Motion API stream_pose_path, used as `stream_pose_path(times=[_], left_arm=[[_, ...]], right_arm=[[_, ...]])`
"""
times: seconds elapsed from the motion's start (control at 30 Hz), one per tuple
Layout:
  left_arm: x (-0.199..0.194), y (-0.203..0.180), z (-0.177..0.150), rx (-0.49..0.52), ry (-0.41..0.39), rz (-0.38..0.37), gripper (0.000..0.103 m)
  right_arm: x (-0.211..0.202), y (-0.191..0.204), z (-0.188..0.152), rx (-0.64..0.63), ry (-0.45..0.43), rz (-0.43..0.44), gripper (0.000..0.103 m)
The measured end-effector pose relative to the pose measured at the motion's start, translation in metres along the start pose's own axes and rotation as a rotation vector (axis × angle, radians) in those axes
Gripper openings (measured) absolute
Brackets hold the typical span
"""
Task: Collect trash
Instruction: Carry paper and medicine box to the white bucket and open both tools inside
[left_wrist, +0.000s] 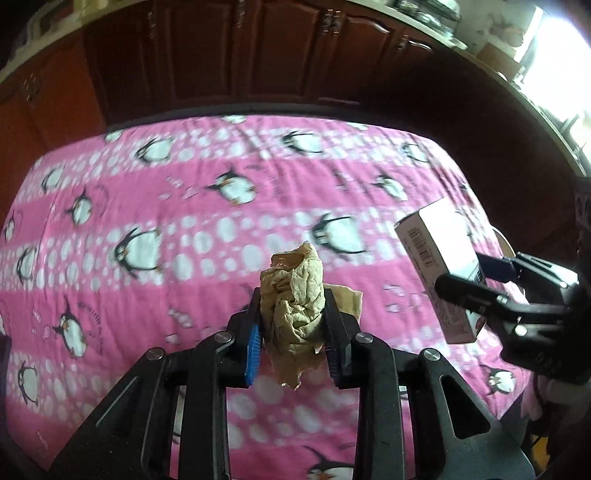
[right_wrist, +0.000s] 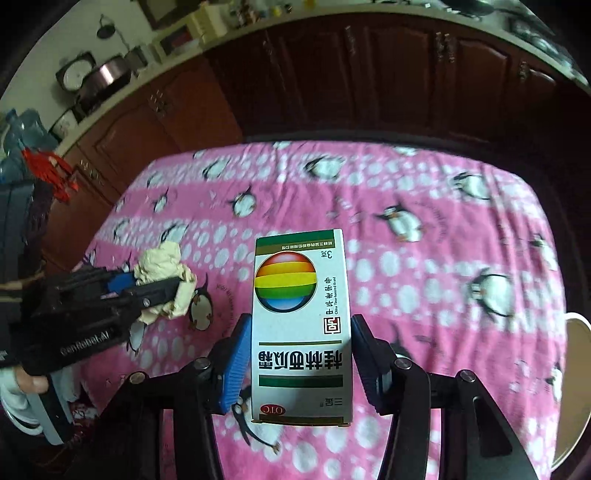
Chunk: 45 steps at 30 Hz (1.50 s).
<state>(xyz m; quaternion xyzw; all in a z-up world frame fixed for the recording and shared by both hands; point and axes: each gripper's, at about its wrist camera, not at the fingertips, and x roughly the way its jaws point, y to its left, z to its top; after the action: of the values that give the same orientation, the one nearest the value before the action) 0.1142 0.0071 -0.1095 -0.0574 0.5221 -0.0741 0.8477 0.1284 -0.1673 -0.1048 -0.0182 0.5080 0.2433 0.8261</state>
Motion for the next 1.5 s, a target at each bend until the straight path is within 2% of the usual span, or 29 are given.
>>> stream_pose_path(times=[0.6,0.93,1.3,1.5], left_arm=[[0.003,-0.140,0.004,0.234,-0.023,-0.064,0.026],[0.016,-0.217,0.011,0.355,-0.015,-0.125,0.026],[0.040,-0.283,0.015,0.443,0.015,-0.187,0.026],[0.055,-0.311,0.021,0.462,0.039,-0.223,0.026]], right_arm=[[-0.097,-0.098,-0.042,0.187,-0.134,-0.118,0.050],[-0.138,-0.160,-0.073,0.324,-0.171,-0.204,0.050],[-0.165,-0.218,-0.112,0.447,-0.176,-0.294,0.050],[-0.167,-0.243,-0.126,0.499,-0.161,-0.309,0.050]])
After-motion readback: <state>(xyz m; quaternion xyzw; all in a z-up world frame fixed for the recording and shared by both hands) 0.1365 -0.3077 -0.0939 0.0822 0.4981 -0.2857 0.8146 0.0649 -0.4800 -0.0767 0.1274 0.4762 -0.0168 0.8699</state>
